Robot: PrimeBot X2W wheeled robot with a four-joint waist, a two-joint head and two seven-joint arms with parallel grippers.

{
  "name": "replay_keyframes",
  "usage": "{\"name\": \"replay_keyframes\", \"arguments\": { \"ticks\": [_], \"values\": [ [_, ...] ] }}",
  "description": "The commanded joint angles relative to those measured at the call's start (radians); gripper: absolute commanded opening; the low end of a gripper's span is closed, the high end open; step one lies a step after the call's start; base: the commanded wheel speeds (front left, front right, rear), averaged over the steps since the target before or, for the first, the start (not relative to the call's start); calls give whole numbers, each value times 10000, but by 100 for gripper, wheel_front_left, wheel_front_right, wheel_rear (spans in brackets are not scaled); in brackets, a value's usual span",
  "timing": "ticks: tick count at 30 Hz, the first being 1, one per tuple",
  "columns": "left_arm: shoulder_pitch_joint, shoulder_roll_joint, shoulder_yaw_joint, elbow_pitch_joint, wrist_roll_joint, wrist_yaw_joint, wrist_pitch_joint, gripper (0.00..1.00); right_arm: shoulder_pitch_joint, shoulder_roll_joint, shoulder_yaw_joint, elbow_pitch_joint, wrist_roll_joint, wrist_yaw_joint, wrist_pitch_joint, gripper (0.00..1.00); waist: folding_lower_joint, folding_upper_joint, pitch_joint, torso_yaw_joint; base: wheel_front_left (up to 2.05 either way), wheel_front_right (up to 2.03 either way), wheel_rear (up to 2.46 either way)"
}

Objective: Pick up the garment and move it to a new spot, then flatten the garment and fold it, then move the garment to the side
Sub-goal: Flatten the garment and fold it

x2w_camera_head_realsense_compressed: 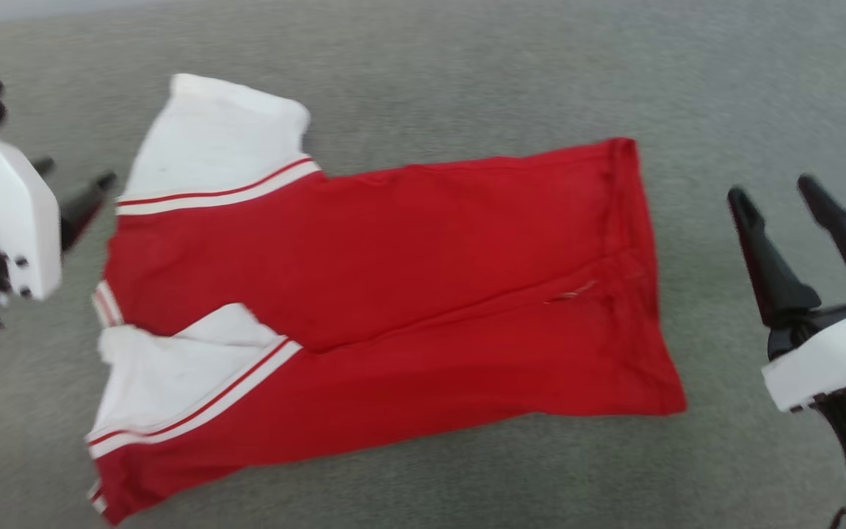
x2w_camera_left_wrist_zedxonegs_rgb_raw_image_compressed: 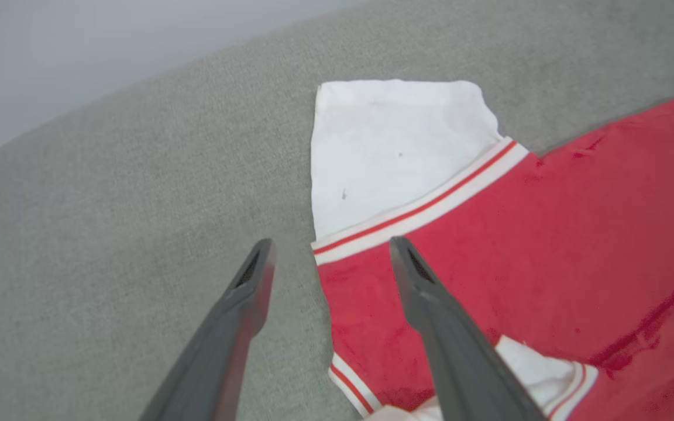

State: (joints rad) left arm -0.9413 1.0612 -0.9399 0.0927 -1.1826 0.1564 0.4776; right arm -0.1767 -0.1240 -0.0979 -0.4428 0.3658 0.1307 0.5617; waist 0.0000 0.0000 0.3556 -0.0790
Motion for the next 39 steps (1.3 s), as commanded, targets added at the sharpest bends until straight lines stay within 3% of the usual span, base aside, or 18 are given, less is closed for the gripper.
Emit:
{"name": "replay_keyframes", "arguments": {
  "ticks": [1, 2, 5, 12, 19, 26, 27, 28, 39],
  "values": [
    [-151, -70, 29, 153, 90, -106, -41, 100, -105, 124, -10, -5, -109, 1, -295, 100, 0, 0, 156, -339, 0, 0, 0],
    [-512, -243, 73, 657, 264, -347, -87, 100, -165, 269, 183, 53, -291, 1, -1087, 100, 0, 0, 251, -628, 0, 0, 0],
    [-991, -453, 33, 1582, 503, -794, -30, 100, -179, 442, 464, 185, -530, 1, -2098, 100, 0, 0, 432, -1029, 0, 0, 0],
    [-1787, -1029, -10, 3697, 685, -1412, 189, 100, -201, 627, 1003, 548, -669, 1, -3232, 100, 0, 0, 923, -1760, 0, 0, 0],
    [-2290, -1712, -13, 5304, 561, -1537, 506, 100, -504, 702, 1351, 822, -528, 1, -3236, 100, 0, 0, 1426, -2009, 0, 0, 0],
    [-2602, -2346, -278, 6629, 628, -1462, 1163, 100, -1538, 424, 1872, 1595, -93, 1, -2195, 100, 0, 0, 1884, -2023, 0, 0, 0],
    [-2590, -2520, -276, 6782, 479, -1497, 1387, 82, -1807, 302, 1963, 1805, -41, 1, -1954, 100, 0, 0, 1939, -1997, 0, 0, 0],
    [-2615, -2641, -349, 6902, 455, -1544, 1576, 0, -2085, 223, 2029, 2037, 52, 1, -1723, 100, 0, 0, 1991, -1957, 0, 0, 0],
    [-3548, -3665, -651, 7504, 761, -1934, 1934, 0, -5736, -559, 3153, 5620, 971, 1, 958, 100, 0, 0, 2391, -1377, 0, 0, 0]
  ]
}}
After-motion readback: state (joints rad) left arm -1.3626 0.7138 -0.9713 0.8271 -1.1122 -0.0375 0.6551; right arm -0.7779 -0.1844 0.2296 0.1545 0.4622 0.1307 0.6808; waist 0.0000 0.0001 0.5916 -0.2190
